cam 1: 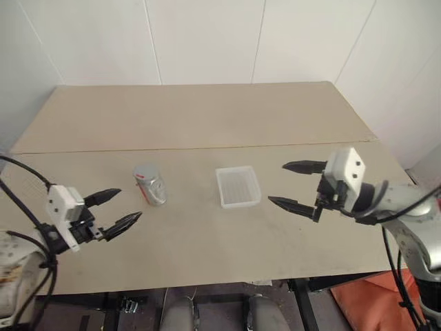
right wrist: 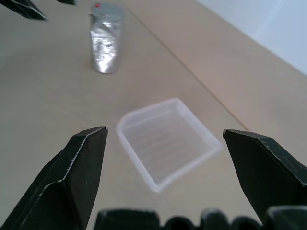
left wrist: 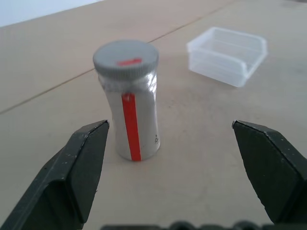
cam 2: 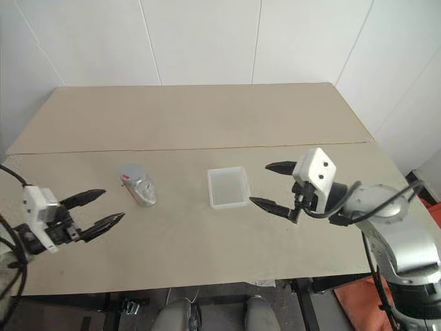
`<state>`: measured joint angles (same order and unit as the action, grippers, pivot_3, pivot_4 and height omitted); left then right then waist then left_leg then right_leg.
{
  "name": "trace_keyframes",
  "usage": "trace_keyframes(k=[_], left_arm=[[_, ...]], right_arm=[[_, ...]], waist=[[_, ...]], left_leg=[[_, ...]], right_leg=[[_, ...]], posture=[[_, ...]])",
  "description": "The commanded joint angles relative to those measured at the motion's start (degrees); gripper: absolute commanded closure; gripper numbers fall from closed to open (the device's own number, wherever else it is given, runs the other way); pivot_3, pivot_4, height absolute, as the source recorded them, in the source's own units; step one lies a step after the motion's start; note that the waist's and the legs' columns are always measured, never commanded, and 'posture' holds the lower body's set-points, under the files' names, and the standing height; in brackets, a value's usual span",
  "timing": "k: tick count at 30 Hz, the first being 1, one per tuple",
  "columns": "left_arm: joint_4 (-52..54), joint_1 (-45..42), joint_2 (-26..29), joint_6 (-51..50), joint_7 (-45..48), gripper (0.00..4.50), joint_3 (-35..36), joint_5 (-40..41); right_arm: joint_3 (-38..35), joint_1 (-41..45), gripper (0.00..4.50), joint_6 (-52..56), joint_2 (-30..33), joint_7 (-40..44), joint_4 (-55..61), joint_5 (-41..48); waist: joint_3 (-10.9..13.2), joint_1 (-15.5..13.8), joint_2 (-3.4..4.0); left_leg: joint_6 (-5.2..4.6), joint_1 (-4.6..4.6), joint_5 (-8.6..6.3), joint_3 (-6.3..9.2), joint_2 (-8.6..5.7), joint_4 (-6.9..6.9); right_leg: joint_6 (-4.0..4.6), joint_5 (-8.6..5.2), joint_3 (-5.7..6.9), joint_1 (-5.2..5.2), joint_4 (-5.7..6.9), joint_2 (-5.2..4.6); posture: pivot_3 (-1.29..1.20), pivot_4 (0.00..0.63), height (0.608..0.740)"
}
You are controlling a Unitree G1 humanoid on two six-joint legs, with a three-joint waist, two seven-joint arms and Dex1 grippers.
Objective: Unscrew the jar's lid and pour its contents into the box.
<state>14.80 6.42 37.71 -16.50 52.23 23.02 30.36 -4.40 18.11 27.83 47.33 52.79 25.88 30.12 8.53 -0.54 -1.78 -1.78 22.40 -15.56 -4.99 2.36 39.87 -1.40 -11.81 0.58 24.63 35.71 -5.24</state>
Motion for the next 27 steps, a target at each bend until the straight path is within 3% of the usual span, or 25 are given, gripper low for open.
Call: trace_keyframes(k=[1,21,27], left_arm=[[-0.57,-3.06,-0.8,2.88,-2.69,0.02,-1.87,-2.61],[-22.13,-22.01,-7.67,12.42,-6.97,0.02,-11.23,-10.75],[-26.55,-25.22,-9.28,15.29,-6.81,1.85,-11.87,-11.51]], right_arm=[[0.41,2.75,0.0,-1.63,0.04,1.87,0.35,0.2],[0.65,4.61,0.0,-3.69,-0.86,2.85,1.14,-2.02],[0.0,3.66,0.0,-4.14,-0.96,2.42,1.77,-2.07]], waist=[[-0.01,-0.11,-0.06],[-0.02,-0.12,-0.08],[-0.02,-0.1,-0.08]], left_leg=[[0.0,0.0,0.0,0.0,0.03,0.0],[-0.01,-0.11,-0.01,0.06,0.01,0.0],[-0.04,-0.08,-0.02,0.09,-0.02,-0.01]], right_leg=[[0.0,0.0,0.03,-0.01,-0.01,0.02],[0.0,0.01,0.15,-0.22,-0.06,0.0],[-0.02,0.02,0.15,-0.25,-0.16,-0.02]], posture=[[0.0,0.15,0.74],[0.0,0.15,0.74],[0.0,0.15,0.74]])
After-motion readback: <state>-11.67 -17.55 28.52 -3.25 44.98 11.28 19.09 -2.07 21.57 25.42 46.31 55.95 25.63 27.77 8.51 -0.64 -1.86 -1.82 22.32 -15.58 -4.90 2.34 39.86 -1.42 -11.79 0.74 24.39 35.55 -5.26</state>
